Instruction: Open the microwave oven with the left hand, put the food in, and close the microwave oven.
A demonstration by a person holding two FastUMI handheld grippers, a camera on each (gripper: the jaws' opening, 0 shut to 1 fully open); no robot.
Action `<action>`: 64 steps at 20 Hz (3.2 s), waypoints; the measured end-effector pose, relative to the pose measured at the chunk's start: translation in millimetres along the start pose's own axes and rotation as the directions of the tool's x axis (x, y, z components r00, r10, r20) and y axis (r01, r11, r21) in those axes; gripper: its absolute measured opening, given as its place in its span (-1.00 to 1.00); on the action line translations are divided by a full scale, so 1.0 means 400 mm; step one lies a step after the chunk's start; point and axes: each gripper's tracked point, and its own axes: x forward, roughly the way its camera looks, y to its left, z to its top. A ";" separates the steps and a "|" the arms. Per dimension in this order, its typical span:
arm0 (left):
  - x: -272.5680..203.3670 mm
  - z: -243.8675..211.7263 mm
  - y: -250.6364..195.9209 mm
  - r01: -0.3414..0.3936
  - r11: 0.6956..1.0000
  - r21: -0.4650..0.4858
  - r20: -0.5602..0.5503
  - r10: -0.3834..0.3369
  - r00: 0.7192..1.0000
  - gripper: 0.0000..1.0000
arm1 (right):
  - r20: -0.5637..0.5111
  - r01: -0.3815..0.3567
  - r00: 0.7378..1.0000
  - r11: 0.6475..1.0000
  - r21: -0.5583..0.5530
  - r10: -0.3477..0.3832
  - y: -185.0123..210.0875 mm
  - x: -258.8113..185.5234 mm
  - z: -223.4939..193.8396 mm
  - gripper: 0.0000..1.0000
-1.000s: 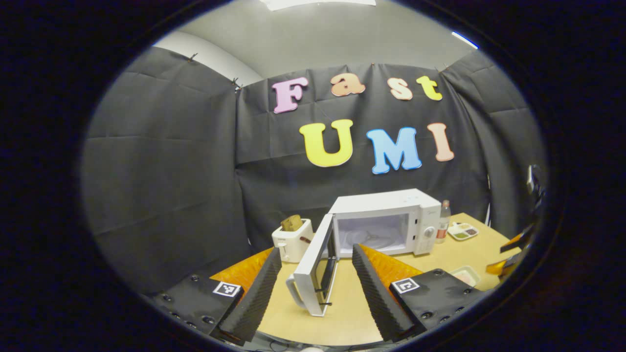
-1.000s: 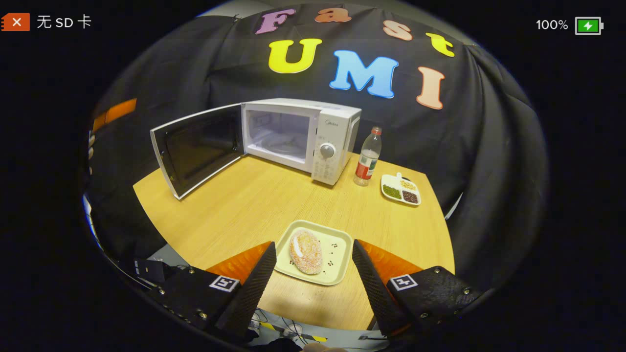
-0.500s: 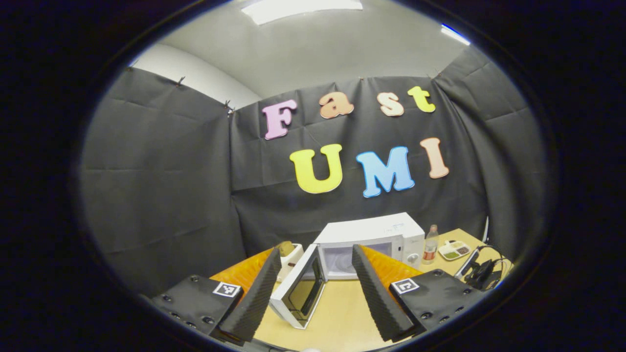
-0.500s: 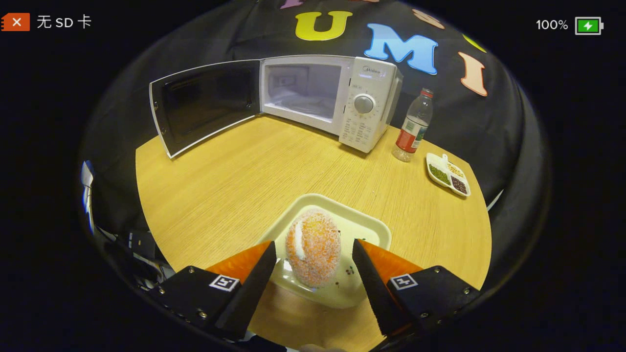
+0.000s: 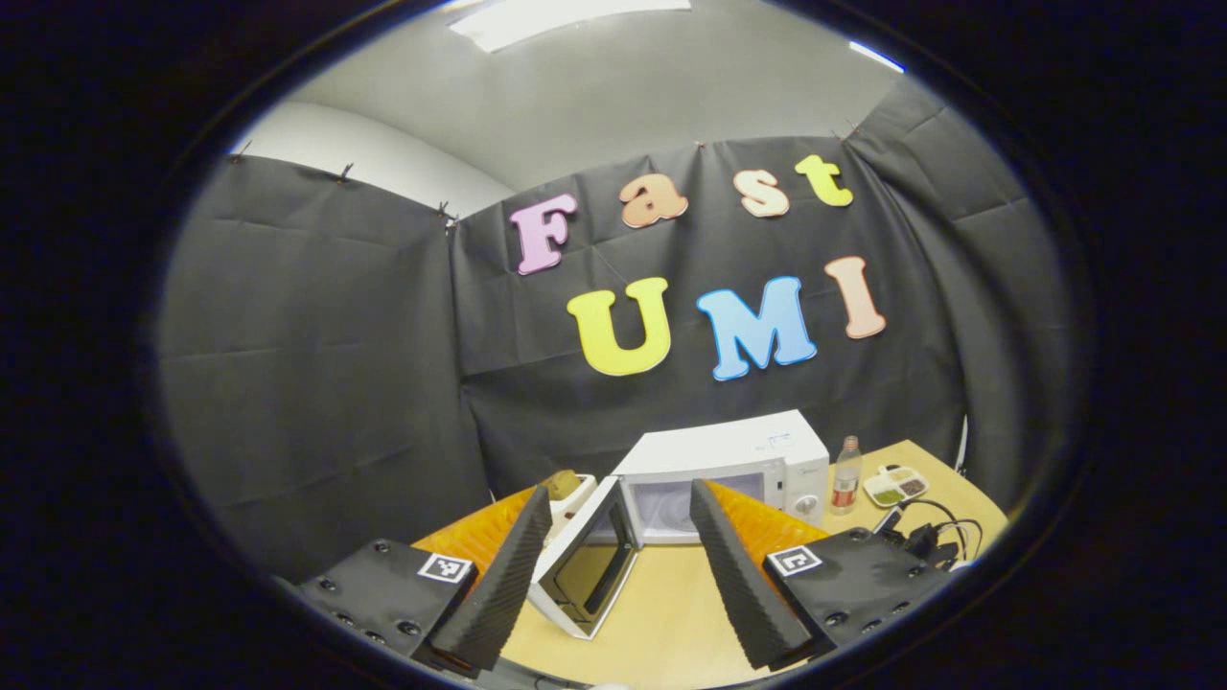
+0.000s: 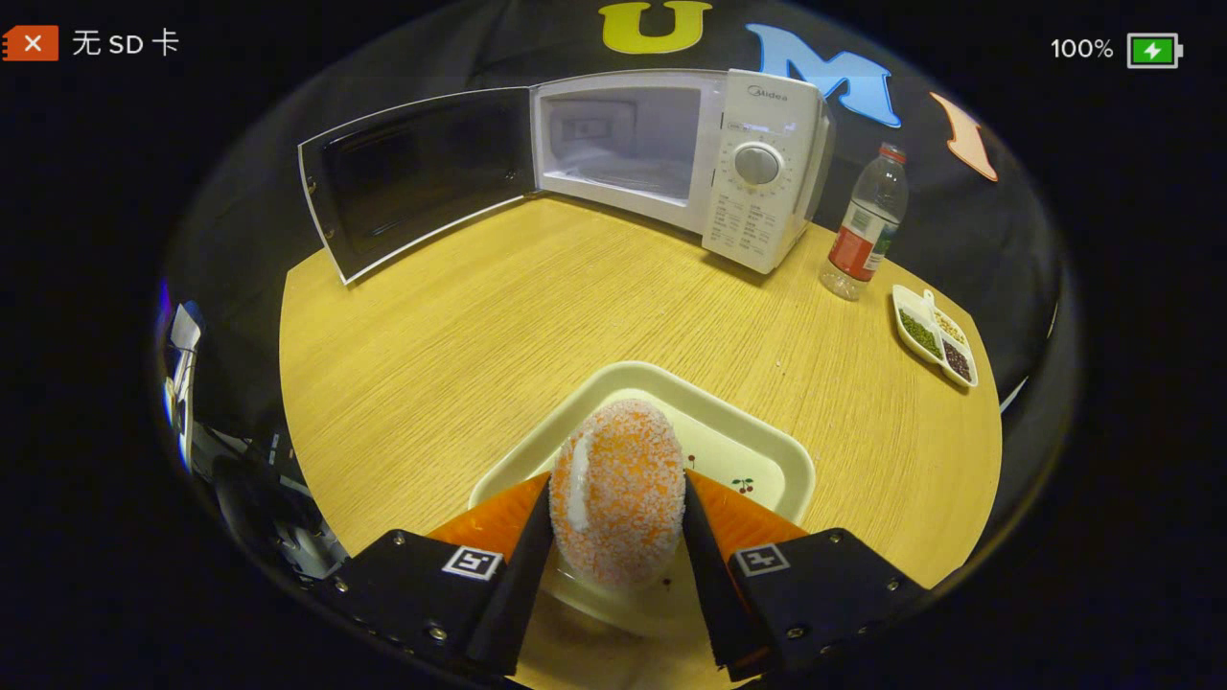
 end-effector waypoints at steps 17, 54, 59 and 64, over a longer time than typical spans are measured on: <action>0.155 -0.101 0.191 0.121 0.993 -0.009 -0.009 -0.121 0.993 1.00 | 0.301 -0.224 0.950 0.851 0.476 0.082 0.130 -0.024 0.523 0.28; 0.377 -0.296 0.377 0.156 0.988 0.009 -0.009 -0.156 0.988 1.00 | 0.412 0.149 0.745 0.733 0.664 -0.524 0.038 0.190 0.880 0.96; 0.337 -0.270 0.406 0.121 0.992 -0.031 0.003 -0.121 0.993 0.96 | 0.549 0.213 0.696 0.863 0.458 -0.463 0.085 -0.150 0.875 0.95; 0.294 -0.283 0.430 0.087 0.996 -0.005 0.008 -0.087 0.996 0.96 | 0.582 0.230 0.666 0.871 0.434 -0.466 0.059 -0.403 0.795 0.96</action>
